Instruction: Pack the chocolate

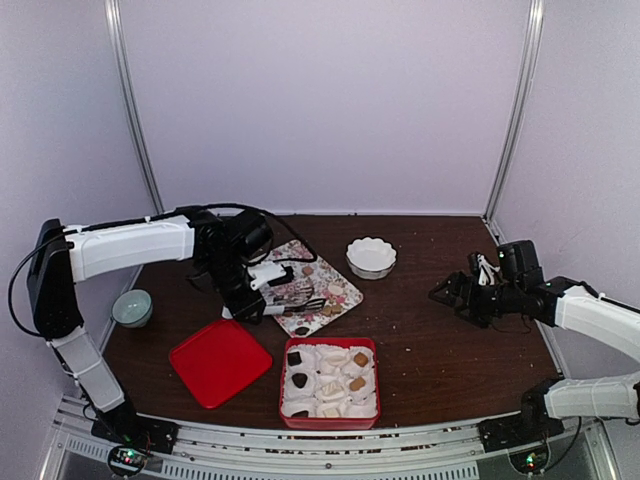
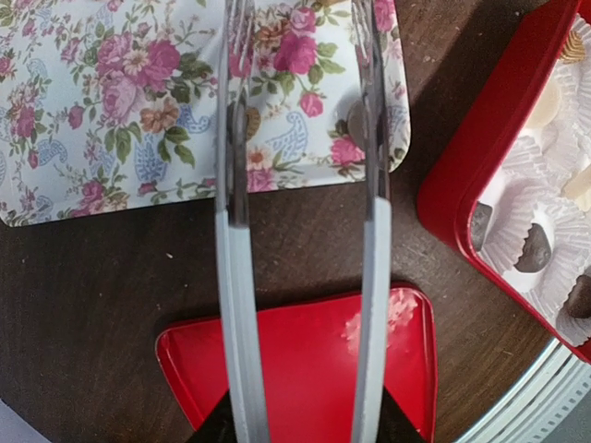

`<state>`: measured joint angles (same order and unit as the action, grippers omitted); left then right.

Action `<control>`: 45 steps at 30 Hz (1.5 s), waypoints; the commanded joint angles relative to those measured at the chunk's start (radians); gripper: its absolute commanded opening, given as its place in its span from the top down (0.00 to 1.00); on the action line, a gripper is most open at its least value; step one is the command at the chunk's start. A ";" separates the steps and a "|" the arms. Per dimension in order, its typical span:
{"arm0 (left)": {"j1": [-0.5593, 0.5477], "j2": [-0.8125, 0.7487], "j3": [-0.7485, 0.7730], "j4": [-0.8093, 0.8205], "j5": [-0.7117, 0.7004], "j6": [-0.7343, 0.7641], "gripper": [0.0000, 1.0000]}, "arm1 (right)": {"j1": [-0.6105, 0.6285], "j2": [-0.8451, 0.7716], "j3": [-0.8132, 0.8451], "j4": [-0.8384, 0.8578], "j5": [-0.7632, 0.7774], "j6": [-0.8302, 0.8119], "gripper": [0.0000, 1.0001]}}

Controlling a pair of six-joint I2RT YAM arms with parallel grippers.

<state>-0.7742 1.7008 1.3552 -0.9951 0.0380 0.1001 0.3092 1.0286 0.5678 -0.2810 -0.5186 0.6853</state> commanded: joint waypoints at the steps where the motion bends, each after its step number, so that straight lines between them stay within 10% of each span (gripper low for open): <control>1: -0.002 0.043 0.044 0.023 0.029 0.021 0.62 | 0.004 0.001 0.008 0.023 0.014 0.009 0.00; 26: -0.013 0.183 0.157 0.003 0.030 0.041 0.68 | 0.001 0.027 0.023 0.019 0.019 -0.001 0.00; 45: -0.022 -0.085 0.032 0.058 0.112 0.010 0.89 | 0.001 0.001 0.022 0.011 0.011 -0.002 0.00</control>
<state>-0.7826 1.7020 1.4178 -0.9764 0.0910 0.1104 0.3092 1.0512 0.5678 -0.2733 -0.5182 0.6865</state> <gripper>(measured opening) 0.291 0.999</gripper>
